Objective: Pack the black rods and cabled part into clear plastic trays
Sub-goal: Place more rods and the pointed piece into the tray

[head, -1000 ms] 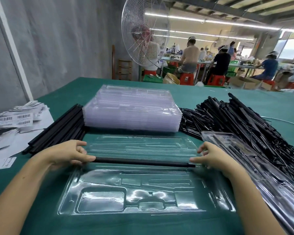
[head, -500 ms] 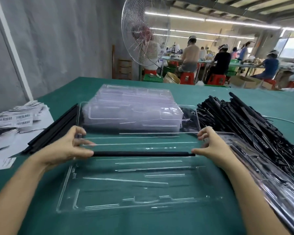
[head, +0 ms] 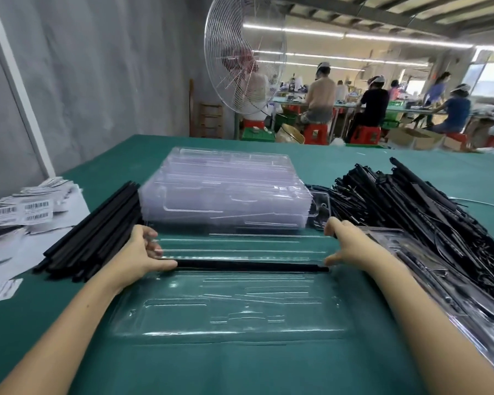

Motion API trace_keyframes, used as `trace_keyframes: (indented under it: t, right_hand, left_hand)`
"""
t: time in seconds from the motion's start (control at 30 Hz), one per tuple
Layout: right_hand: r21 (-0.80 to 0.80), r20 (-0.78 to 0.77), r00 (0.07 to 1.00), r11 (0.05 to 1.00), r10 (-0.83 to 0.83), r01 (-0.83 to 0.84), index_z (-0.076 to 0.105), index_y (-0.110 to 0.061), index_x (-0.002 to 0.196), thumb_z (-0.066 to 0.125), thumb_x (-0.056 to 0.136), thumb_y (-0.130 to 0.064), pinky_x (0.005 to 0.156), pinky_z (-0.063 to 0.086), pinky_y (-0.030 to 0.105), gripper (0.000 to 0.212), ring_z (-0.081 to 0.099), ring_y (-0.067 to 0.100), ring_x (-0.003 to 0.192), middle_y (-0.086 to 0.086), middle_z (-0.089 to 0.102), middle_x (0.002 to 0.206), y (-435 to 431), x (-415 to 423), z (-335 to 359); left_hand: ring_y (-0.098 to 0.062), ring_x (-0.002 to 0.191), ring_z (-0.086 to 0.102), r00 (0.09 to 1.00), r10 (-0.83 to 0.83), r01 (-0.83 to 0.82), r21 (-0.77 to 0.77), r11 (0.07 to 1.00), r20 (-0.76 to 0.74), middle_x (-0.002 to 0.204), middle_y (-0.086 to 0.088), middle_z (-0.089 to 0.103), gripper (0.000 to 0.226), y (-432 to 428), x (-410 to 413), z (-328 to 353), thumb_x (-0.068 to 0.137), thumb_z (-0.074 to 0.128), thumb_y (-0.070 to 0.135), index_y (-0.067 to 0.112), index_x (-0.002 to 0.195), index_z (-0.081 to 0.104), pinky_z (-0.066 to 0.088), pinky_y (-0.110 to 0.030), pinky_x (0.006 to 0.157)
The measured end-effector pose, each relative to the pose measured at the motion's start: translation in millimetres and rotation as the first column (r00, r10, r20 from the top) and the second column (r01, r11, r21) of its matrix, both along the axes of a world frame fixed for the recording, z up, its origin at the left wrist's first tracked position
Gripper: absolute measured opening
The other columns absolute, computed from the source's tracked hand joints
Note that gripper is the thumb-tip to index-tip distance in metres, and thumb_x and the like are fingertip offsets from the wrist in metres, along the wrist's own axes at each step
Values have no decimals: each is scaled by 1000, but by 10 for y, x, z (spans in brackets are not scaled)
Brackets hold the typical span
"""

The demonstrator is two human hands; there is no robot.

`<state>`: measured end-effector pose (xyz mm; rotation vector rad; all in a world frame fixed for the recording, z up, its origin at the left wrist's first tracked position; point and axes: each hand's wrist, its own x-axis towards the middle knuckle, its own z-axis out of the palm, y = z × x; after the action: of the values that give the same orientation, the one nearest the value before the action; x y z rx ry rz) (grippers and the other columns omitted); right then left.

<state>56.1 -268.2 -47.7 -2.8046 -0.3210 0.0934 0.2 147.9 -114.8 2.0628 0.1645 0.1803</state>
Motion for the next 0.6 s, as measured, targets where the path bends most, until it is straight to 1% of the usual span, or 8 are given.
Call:
trace_keyframes:
  t: [0.1,0.17,0.23,0.27,0.33,0.4,0.5,0.6]
  right_hand:
    - [74,40,999,997,-14,11,61,-17,86,63,77,-8,63,42,20,13,56,15,79,2,63,92,-82,131,195]
    - [250,221,943,949,-247,190,61,-14,79,50,82,-3,61,47,25,16,57,20,72,6,65,84,-125,272,286]
    - [383,350,805,857,-479,343,61,-9,91,42,84,0,62,45,31,22,56,27,77,11,62,90,-140,441,295]
    - [354,364,784,853,-503,383,60,-6,99,41,86,0,65,46,33,25,55,30,85,14,62,96,-128,515,277]
    - [150,291,845,894,-448,422,57,-3,112,43,90,-4,80,49,40,26,51,35,105,19,60,110,-116,646,175]
    - [-41,195,882,894,-430,445,54,1,113,49,93,-11,88,47,40,23,52,35,111,22,58,117,-119,698,34]
    - [-66,231,835,848,-499,525,57,1,107,50,91,-4,84,46,39,17,58,36,105,21,61,114,-115,744,-89]
    - [-100,300,799,816,-521,569,58,-3,111,44,87,4,86,45,39,28,58,35,108,18,61,117,-72,794,-46]
  left_hand:
    - [-14,78,58,1000,-4,5,36,999,-12,94,-9,54,76,-13,7,0,58,90,18,22,111,35,45,-20,65]
    - [-15,78,57,1000,-5,5,18,1000,-11,94,-10,53,77,-40,10,14,59,89,15,21,114,35,46,-19,64]
    - [-15,77,57,1000,-7,7,2,1000,-12,92,-9,53,77,-75,-8,37,60,89,13,21,116,35,48,-15,59]
    - [-15,77,57,1000,-9,9,-6,1000,-16,92,-9,53,78,-87,-21,46,60,89,13,22,117,36,48,-13,58]
    - [-15,79,57,999,-17,17,-11,1000,-38,93,-9,53,79,-97,-56,53,60,89,16,24,117,35,47,-15,61]
    - [-15,83,58,998,-22,20,-25,999,-62,96,-9,53,79,-98,-84,48,60,89,20,27,117,35,44,-19,66]
    - [-13,85,59,999,16,-20,-74,997,-47,95,-7,56,67,-127,-68,44,69,84,27,29,115,36,43,-22,67]
    - [-13,83,60,995,99,-97,-100,990,19,90,-4,61,42,-169,0,49,84,71,27,25,113,40,42,-24,66]
